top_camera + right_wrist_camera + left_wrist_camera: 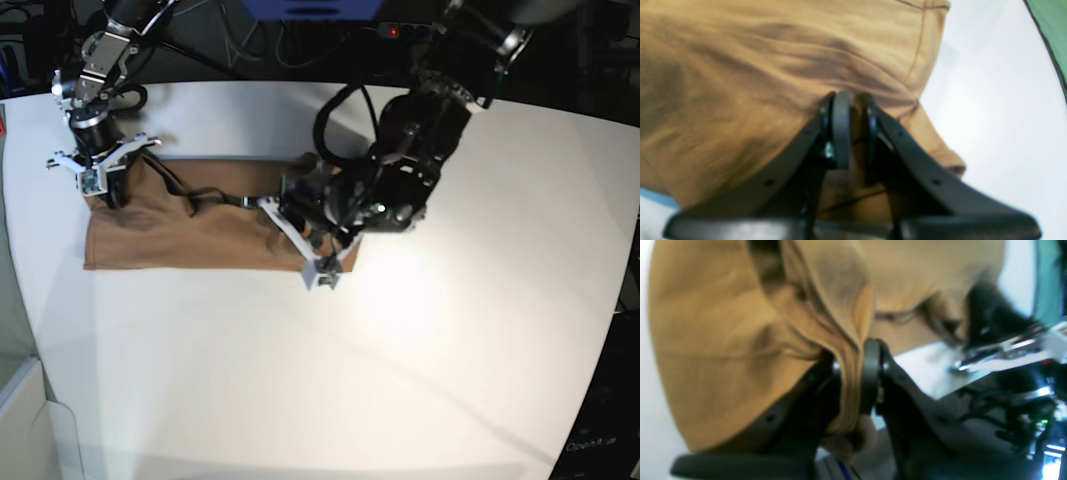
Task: Fold the T-shirt properly
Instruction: 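Lift the strip end with the left gripper and fold it toward the right gripper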
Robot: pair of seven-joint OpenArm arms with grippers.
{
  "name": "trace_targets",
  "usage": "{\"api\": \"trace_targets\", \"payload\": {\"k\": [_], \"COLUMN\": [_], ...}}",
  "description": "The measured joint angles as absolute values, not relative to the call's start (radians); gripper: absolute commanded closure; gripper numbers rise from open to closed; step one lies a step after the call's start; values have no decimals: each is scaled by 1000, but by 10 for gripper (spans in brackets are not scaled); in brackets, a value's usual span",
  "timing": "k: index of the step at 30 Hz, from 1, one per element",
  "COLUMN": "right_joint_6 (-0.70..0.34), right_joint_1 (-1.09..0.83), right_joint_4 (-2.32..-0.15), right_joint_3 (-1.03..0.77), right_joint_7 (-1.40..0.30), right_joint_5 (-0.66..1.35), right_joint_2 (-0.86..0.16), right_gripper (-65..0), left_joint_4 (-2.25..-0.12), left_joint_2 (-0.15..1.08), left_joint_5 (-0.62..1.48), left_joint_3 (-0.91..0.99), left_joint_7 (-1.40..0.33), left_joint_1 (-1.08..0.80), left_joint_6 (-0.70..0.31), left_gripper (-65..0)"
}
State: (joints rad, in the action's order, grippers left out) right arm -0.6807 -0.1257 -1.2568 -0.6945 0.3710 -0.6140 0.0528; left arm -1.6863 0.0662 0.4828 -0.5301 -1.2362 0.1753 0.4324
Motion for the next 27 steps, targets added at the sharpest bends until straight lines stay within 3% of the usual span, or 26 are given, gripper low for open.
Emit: {"api": "trace_targets", "payload": {"k": [4, 9, 15, 24, 27], "right_joint_6": [-683, -681, -680, -681, -680], "right_joint_1": [-127, -127, -128, -128, -128], "right_joint_4": [-1257, -1257, -1257, -1257, -1257], "right_joint_3": [-694, -694, -694, -694, -694], "right_joint_7": [372, 372, 372, 372, 372], "right_joint_5": [-613, -614, -614, -613, -614], "right_joint_2": [53, 53, 53, 53, 53], "right_gripper": [-55, -55, -55, -55, -55], "left_joint_4": [-1659, -1659, -1663, -1665, -1665], "left_joint_2": [64, 70, 88, 94, 104], "left_joint_5": [484, 484, 474, 305, 227], "left_joint_3": [-580, -632, -644, -645, -728], "left_joint_7": [-1270, -1300, -1300, -1302, -1302], "left_joint_1": [219, 252, 266, 271, 294], "left_joint_6": [585, 697, 696, 696, 696], "left_gripper": [-23, -23, -23, -23, -23]}}
